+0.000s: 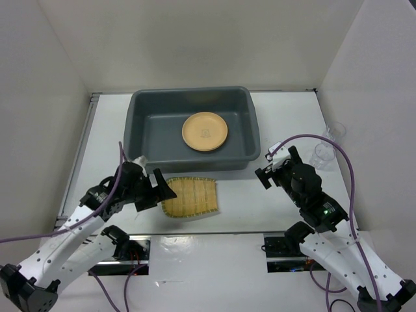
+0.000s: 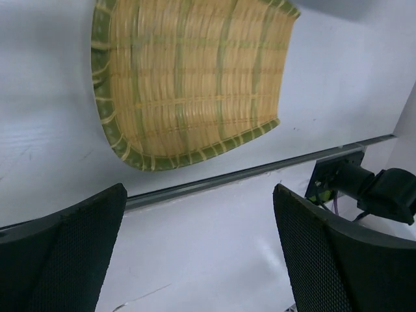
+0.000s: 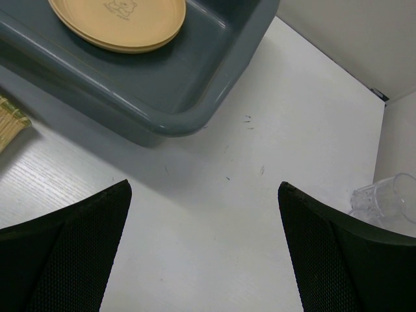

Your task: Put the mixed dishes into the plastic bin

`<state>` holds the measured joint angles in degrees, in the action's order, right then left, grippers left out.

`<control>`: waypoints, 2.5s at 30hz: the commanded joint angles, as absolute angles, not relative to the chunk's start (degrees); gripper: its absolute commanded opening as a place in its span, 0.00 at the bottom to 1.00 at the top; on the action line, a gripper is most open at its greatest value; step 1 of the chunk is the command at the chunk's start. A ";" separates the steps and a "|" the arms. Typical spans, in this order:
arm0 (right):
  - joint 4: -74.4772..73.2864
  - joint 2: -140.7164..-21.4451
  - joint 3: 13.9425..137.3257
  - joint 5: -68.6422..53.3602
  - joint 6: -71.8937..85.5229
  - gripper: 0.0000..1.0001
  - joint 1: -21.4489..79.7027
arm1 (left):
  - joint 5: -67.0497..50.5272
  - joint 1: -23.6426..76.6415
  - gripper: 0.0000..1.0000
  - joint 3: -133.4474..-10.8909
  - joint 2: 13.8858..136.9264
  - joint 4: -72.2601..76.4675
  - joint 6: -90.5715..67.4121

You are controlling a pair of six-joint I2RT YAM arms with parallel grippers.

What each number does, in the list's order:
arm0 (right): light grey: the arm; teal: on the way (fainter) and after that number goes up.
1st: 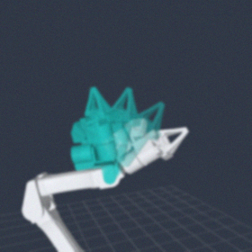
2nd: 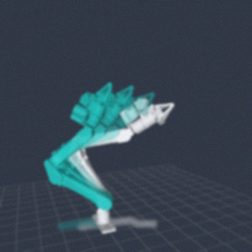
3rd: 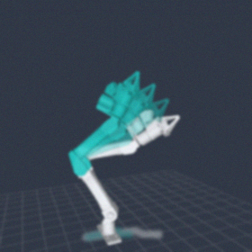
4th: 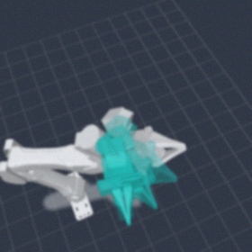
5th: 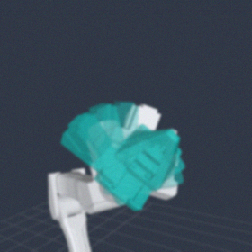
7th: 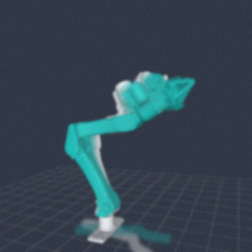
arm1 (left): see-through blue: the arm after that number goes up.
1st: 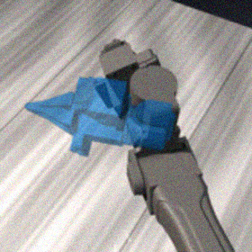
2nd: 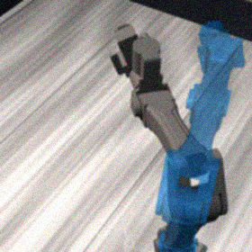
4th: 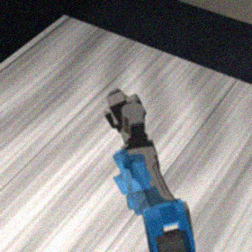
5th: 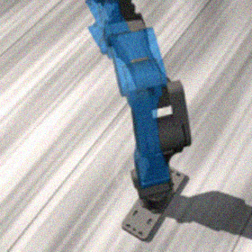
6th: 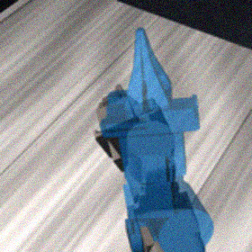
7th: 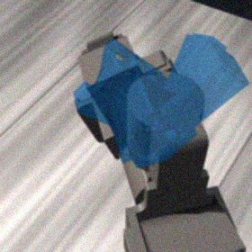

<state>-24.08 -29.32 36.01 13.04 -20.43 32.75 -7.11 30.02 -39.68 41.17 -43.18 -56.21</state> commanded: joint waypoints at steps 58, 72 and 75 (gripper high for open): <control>-23.38 -31.99 35.86 12.39 -20.65 0.98 33.13 | -4.47 31.55 0.00 -13.88 31.75 -27.49 -73.04; -23.38 -29.89 35.86 12.92 -20.65 0.98 33.13 | -18.27 31.55 0.00 -41.47 33.11 -48.52 -63.12; -23.38 -29.36 35.86 12.92 -20.65 0.98 33.13 | -23.89 31.55 0.00 -46.75 37.16 -49.04 -58.90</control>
<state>-24.10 -30.41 36.01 12.67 -20.62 32.75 -15.59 31.64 -42.35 34.63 -49.69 -64.12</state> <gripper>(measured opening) 0.975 0.037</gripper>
